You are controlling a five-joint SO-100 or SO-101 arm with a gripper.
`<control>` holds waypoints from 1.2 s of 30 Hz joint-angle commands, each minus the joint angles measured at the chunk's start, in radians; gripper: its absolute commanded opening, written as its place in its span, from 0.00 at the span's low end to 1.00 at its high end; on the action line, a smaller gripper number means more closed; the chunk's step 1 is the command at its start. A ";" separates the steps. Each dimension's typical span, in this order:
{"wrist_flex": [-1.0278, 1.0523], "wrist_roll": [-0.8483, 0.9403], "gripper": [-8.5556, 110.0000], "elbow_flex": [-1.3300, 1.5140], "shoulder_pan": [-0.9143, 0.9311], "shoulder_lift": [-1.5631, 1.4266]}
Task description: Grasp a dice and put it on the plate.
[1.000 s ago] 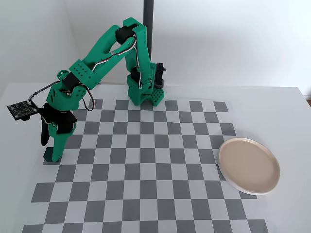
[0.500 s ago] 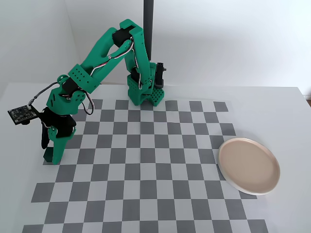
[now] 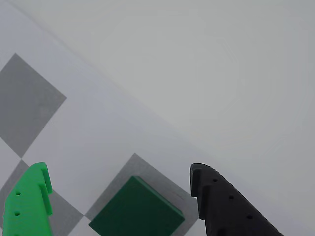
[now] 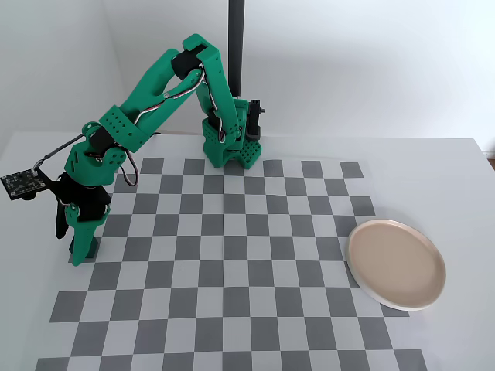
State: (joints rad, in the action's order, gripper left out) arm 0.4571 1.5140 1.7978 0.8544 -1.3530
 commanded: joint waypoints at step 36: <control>0.021 0.095 0.30 -0.087 -0.003 0.075</control>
State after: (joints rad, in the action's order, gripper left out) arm 0.4847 1.5969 1.7963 0.8575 -1.2579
